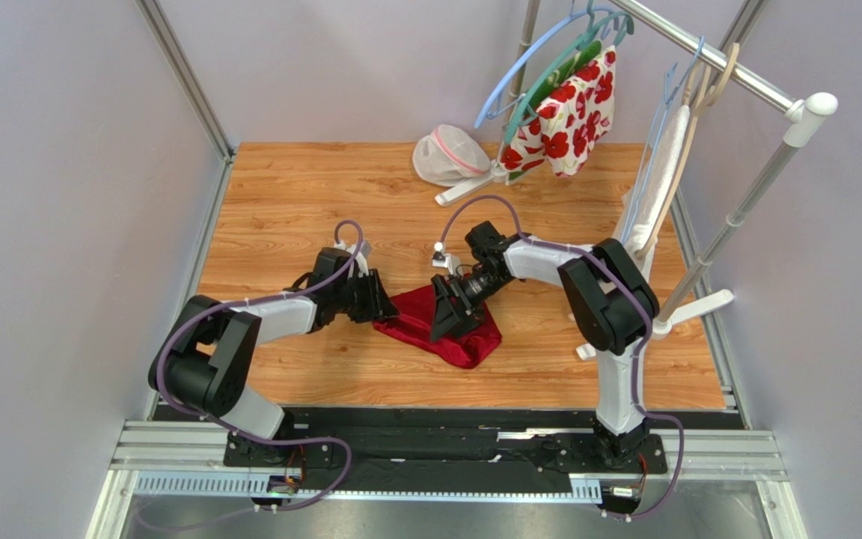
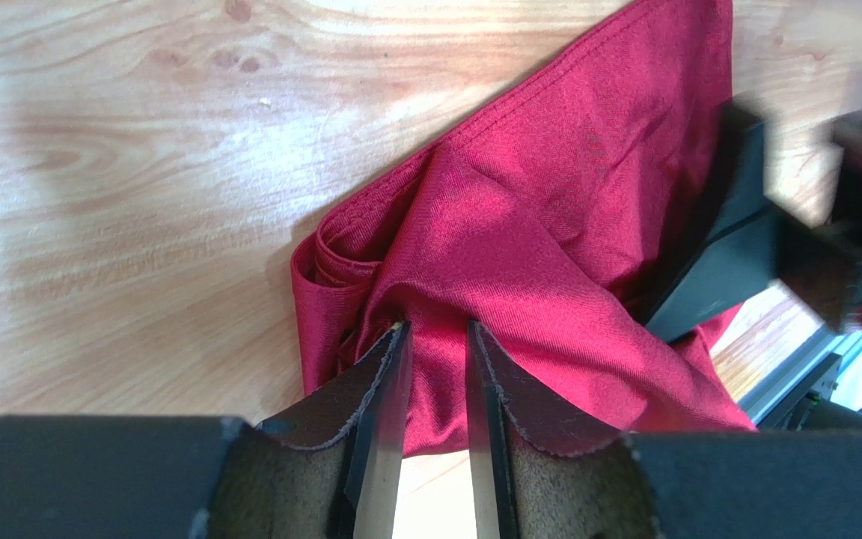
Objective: Fold the napkin, place the utensils inside, and roll it up
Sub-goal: Roll the napkin with the utensil
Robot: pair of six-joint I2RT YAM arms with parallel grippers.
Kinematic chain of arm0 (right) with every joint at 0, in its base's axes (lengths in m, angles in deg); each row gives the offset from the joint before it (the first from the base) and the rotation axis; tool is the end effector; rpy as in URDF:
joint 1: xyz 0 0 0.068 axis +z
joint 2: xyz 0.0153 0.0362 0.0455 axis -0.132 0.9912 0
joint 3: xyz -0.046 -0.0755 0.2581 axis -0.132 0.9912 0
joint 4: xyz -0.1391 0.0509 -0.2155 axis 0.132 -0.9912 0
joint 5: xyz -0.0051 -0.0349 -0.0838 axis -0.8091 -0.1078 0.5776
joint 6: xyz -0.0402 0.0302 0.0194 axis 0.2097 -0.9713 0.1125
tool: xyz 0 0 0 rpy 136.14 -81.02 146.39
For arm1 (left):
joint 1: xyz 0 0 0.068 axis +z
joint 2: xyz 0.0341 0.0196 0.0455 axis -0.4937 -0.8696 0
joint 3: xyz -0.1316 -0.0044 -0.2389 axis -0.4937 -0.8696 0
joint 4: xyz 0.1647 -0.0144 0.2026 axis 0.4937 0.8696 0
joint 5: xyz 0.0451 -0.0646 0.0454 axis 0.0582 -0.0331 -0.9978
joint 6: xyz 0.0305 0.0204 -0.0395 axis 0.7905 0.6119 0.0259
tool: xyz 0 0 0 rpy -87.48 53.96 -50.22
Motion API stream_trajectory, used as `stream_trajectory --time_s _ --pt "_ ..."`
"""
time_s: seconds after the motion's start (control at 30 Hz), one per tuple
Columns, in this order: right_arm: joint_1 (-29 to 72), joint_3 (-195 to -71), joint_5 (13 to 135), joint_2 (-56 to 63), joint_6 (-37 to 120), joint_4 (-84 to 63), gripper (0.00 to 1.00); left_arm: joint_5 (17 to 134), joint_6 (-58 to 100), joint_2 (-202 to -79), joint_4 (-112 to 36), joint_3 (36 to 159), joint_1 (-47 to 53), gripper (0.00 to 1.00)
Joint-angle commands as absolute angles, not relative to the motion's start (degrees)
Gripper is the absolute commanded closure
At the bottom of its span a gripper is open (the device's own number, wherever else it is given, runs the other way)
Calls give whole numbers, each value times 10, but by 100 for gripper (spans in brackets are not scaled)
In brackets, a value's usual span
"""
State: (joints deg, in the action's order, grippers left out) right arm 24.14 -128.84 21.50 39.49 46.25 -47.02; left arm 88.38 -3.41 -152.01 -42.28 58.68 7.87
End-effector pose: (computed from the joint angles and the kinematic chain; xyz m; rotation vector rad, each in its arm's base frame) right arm 0.2954 0.2191 0.1237 0.7451 -2.4457 -1.4741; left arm 0.2492 -0.1131 0.1367 -0.1281 2.5188 -0.8853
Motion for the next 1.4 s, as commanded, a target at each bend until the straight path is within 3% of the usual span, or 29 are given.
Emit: stream_trajectory --time_s 0.0,0.17,0.23,0.37,0.63,0.9,1.37 --pt "242 -1279 346 284 428 -404 8 848 -17 -1559 -365 582 78 66" --pt "281 -1220 461 163 428 -374 8 847 -15 -1570 -359 593 78 67" --pt "316 -1177 536 99 433 -366 15 846 -15 -1573 -342 595 78 67" --pt "384 -1128 584 40 401 -346 17 845 -13 -1576 -334 599 78 68" --pt "456 -1104 632 78 338 -334 20 844 -10 -1574 -324 603 78 68" --pt "451 -1137 708 118 372 -356 19 844 0 -1568 -318 605 78 68" --pt "414 -1121 693 110 420 -313 18 848 10 -1576 -306 614 78 68"
